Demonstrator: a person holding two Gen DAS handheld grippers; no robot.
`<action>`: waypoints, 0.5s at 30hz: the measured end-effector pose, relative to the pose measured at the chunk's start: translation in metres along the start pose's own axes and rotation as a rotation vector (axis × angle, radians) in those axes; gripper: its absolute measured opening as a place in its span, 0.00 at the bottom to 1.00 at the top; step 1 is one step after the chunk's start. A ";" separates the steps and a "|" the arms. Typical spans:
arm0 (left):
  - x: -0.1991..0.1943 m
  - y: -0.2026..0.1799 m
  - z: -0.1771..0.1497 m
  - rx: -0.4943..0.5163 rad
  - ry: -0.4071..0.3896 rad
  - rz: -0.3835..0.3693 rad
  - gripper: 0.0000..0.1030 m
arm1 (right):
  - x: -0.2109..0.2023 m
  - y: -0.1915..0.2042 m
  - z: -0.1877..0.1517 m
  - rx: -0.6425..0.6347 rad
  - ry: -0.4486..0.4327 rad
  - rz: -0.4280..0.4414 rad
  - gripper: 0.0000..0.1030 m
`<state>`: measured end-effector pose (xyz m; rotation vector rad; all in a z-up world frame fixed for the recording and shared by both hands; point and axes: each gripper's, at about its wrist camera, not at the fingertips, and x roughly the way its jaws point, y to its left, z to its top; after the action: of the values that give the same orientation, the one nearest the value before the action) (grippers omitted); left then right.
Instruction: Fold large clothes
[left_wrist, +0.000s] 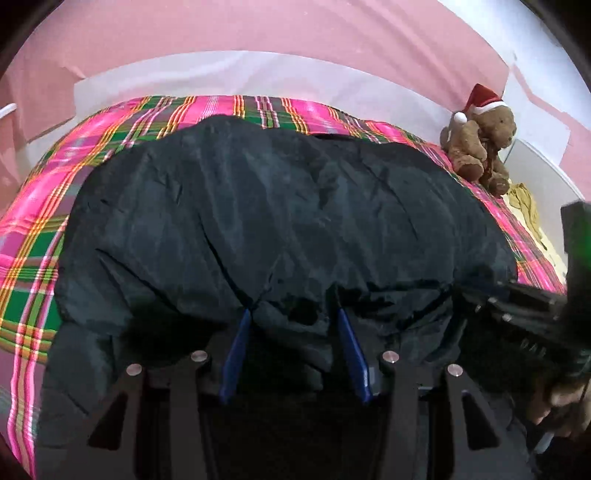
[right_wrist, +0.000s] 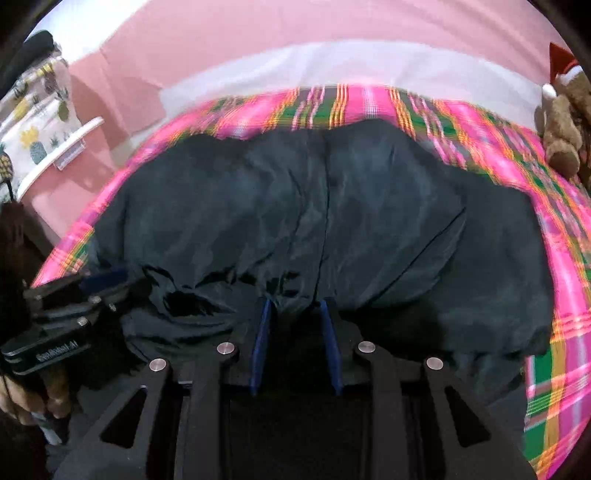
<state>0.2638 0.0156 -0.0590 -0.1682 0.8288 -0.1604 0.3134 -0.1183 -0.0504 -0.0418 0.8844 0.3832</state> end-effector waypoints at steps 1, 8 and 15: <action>0.000 -0.001 -0.001 0.002 0.001 0.002 0.50 | 0.004 0.000 -0.002 -0.002 -0.007 -0.004 0.28; 0.004 -0.003 -0.002 0.007 0.003 0.011 0.50 | 0.008 0.001 -0.002 -0.001 -0.014 -0.012 0.28; -0.022 -0.011 -0.008 0.008 -0.023 0.026 0.50 | -0.015 0.000 -0.008 0.031 -0.032 -0.011 0.28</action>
<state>0.2431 0.0084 -0.0462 -0.1511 0.8065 -0.1371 0.2987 -0.1245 -0.0438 -0.0117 0.8576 0.3586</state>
